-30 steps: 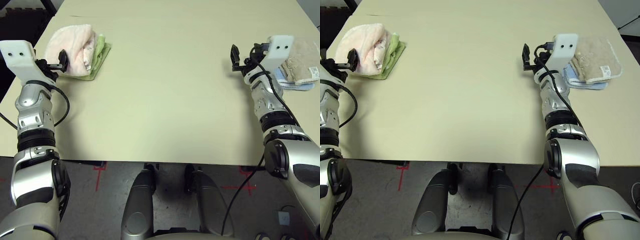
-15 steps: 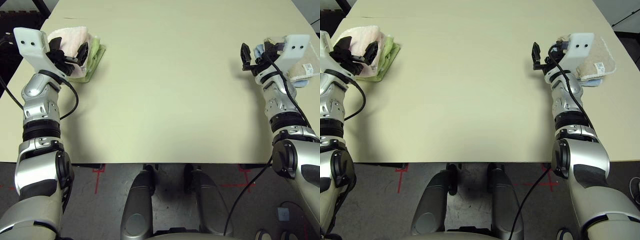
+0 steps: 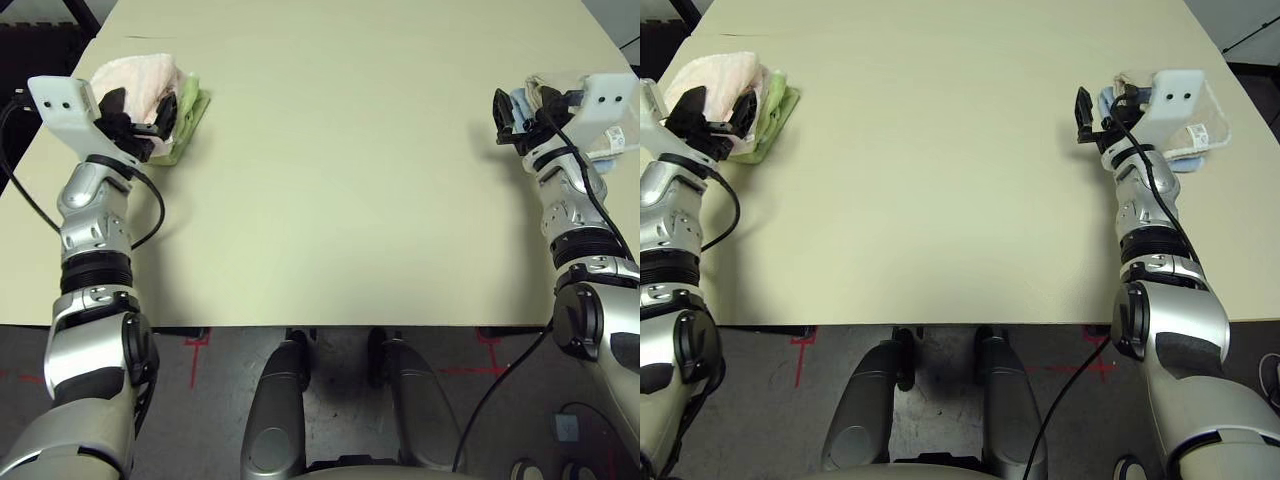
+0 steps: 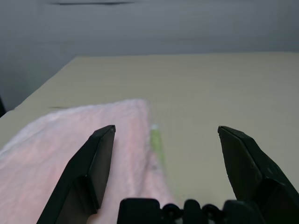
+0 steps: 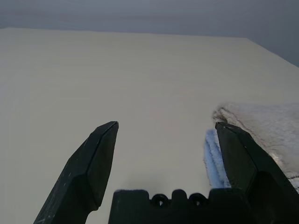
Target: Fold the towel and set it aside.
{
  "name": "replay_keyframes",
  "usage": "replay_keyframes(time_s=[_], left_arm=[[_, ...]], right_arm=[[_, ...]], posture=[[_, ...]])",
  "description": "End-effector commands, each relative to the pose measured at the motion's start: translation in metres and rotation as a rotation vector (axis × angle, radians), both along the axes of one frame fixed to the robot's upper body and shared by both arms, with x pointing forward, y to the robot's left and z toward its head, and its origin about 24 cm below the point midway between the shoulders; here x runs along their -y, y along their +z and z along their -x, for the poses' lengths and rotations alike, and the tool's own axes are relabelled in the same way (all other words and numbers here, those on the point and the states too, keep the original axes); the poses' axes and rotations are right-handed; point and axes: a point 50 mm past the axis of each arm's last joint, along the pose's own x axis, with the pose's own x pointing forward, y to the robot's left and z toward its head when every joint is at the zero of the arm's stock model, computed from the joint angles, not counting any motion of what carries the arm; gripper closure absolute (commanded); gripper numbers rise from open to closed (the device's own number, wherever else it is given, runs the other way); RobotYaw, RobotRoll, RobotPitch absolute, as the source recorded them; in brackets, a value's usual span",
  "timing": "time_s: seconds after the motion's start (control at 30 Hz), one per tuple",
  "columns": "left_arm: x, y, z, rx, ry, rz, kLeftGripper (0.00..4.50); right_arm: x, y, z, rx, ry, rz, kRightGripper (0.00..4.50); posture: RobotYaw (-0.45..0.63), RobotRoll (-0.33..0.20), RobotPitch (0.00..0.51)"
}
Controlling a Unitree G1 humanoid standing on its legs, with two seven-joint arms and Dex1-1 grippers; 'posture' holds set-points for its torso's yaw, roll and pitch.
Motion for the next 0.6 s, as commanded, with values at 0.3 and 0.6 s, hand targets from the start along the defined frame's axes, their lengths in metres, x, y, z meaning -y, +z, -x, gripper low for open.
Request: replay_keyframes(time_s=[0.3, 0.6], left_arm=[[-0.013, -0.016, -0.003, -0.099, 0.111, 0.013, 0.05], [-0.013, -0.026, -0.005, -0.149, 0.119, 0.004, 0.05]], right_arm=[[0.003, -0.006, 0.000, -0.029, -0.017, -0.003, 0.00], [0.004, -0.010, 0.002, -0.031, -0.022, 0.002, 0.00]], posture=[[-0.06, 0.000, 0.266], [-0.07, 0.000, 0.272]])
